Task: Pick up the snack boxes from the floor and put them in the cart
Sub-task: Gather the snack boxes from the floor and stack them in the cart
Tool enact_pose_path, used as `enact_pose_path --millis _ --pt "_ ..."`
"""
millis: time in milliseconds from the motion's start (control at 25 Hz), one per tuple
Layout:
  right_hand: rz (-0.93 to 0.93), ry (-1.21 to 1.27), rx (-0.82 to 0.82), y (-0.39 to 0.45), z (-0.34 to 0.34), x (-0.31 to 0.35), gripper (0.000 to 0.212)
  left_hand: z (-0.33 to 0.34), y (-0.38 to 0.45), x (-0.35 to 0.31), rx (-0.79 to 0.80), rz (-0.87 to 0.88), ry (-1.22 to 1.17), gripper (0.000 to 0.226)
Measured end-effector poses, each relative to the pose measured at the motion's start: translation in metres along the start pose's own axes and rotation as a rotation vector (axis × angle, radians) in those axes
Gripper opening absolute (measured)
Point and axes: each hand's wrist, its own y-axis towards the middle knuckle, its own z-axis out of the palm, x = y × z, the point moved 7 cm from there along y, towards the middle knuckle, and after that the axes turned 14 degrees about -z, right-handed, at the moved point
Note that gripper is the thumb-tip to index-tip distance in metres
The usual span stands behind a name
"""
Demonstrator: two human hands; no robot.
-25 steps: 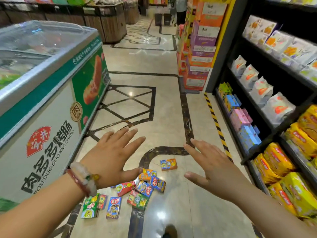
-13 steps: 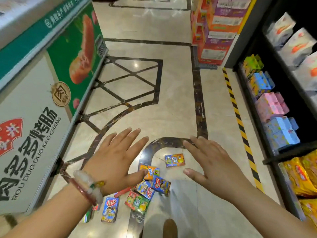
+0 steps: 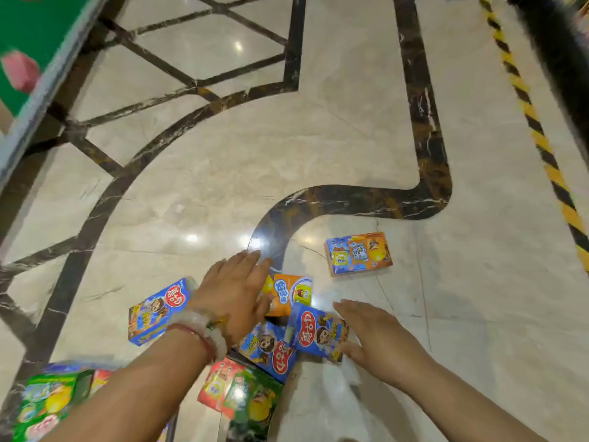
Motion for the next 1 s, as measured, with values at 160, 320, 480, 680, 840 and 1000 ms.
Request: enact_pose_path --millis 160,320,480,680,840,1000 --pt "-0.039 0.101 0.189 0.073 0.113 -0.065 0.080 0.124 0.096 0.016 0.116 -0.027 0.089 0.072" --pt "-0.085 0.182 0.269 0.119 0.152 -0.081 0.066 0.180 0.150 0.019 0.208 -0.063 0.089 0.063" --pt "-0.033 0.249 0.342 0.128 0.157 -0.086 0.058 0.198 0.168 0.013 0.359 -0.061 0.098 0.062" --pt "0.058 0.581 0.242 0.120 0.159 -0.100 0.054 0.210 0.178 0.013 0.468 -0.062 0.049 0.058" --pt "0.218 0.923 -0.013 0.077 0.118 -0.088 0.038 0.154 0.139 0.031 0.336 -0.263 -0.286 0.051" --pt "0.379 1.288 -0.212 0.015 0.050 -0.053 0.038 0.081 0.060 0.046 0.325 -0.545 -0.846 0.043"
